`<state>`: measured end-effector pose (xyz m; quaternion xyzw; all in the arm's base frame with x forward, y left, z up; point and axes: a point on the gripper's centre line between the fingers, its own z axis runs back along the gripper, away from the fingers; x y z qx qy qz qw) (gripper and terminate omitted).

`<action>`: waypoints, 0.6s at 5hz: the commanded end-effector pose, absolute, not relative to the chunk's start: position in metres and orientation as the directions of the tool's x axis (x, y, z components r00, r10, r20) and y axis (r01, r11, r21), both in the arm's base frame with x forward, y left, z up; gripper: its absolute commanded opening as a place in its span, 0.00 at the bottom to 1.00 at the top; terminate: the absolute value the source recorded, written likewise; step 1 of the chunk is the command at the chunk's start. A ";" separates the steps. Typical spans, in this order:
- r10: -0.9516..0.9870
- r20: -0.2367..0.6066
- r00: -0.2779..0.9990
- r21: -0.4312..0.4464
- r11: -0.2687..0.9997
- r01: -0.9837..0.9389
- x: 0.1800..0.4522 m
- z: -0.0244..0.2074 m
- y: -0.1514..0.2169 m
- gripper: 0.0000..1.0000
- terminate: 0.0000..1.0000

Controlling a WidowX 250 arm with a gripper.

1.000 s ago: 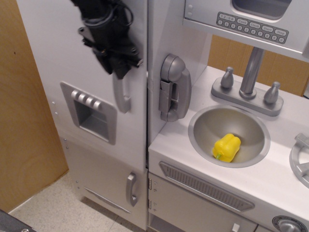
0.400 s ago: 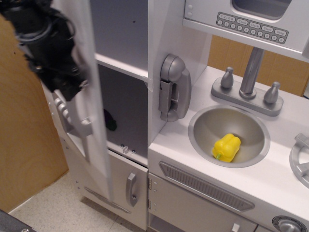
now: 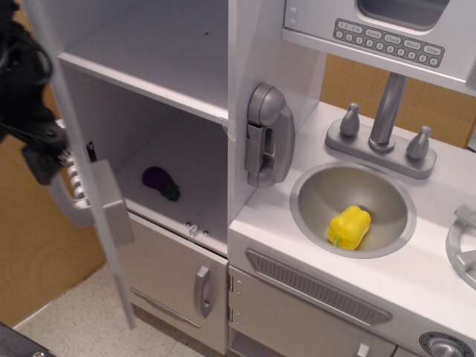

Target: Open fridge

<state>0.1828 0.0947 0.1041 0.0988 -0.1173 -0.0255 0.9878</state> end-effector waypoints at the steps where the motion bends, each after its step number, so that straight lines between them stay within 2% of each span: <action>1: -0.084 0.156 0.984 0.143 0.988 0.061 0.184 0.113 0.027 1.00 0.00; 3: -0.026 0.153 0.988 0.052 0.998 0.019 0.217 0.109 -0.013 1.00 0.00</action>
